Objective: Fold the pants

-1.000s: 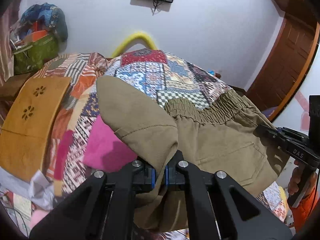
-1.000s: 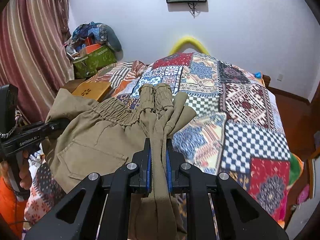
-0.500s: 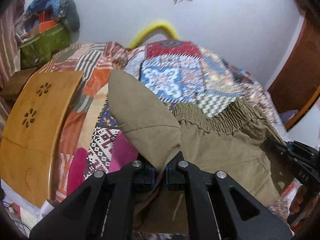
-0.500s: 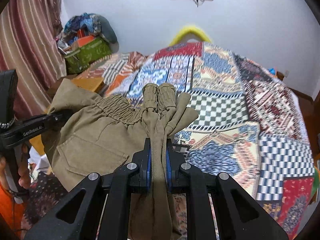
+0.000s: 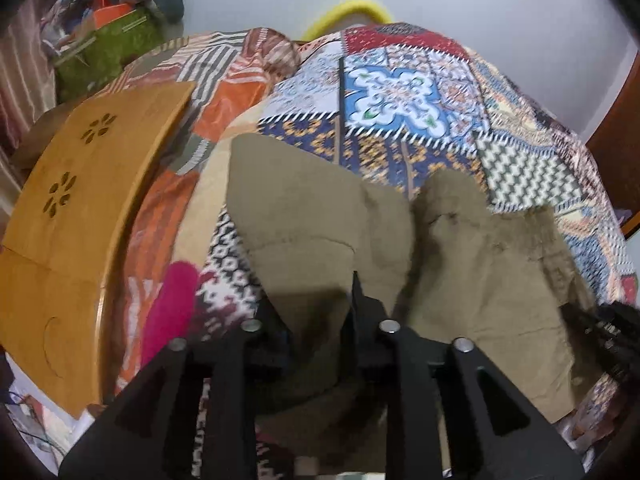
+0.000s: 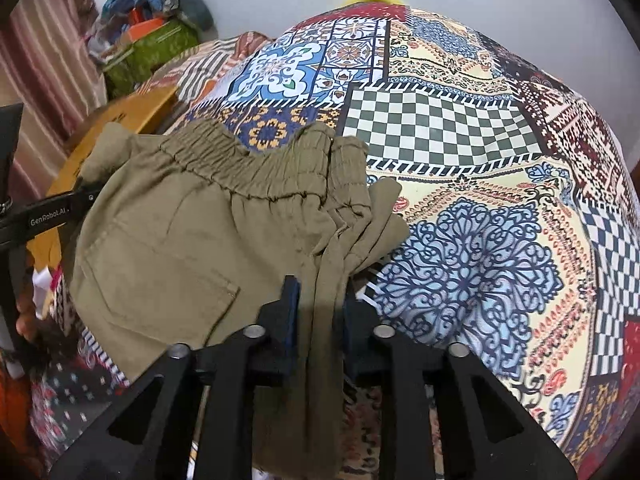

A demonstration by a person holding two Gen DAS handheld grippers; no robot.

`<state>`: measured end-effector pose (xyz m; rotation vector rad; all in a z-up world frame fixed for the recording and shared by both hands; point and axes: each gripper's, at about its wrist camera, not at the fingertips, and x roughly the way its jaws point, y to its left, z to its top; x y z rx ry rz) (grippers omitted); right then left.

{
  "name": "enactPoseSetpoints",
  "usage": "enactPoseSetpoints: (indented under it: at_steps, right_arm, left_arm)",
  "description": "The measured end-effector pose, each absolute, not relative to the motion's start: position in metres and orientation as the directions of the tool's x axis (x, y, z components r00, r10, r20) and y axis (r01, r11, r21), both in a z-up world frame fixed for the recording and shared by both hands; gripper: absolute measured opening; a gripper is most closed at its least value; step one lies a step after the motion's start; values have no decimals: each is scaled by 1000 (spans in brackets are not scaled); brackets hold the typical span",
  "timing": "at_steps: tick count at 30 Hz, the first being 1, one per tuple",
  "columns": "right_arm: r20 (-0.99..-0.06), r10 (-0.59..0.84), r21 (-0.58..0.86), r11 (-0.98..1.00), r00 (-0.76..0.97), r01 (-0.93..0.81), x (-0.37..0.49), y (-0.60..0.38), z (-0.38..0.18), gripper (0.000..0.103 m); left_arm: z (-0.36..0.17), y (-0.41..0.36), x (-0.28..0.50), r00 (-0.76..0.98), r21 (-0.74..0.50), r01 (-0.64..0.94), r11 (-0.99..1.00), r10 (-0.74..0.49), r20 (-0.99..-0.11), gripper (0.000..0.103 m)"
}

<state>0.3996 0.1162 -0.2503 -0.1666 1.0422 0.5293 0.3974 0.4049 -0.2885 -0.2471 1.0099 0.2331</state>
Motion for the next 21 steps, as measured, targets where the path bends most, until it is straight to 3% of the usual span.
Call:
enactPoseSetpoints:
  at_steps: [3, 7, 9, 14, 21]
  right_arm:
    - [-847, 326, 99, 873, 419, -478, 397, 107, -246, 32]
    - [-823, 332, 80, 872, 461, -484, 385, 98, -237, 36]
    - [-819, 318, 38, 861, 478, -508, 380, 102, -239, 42]
    - [-867, 245, -48, 824, 433, -564, 378, 120, -266, 42]
    - [-846, 290, -6, 835, 448, -551, 371, 104, -234, 42]
  left_arm:
    - [-292, 411, 388, 492, -62, -310, 949, 104, -865, 33]
    - [-290, 422, 379, 481, -66, -337, 939, 111, -870, 38]
    - [-290, 425, 377, 477, -58, -350, 935, 124, -870, 43]
    - [-292, 427, 368, 453, -18, -367, 930, 161, -877, 44]
    - [-288, 431, 342, 403, 35, -392, 919, 206, -892, 44]
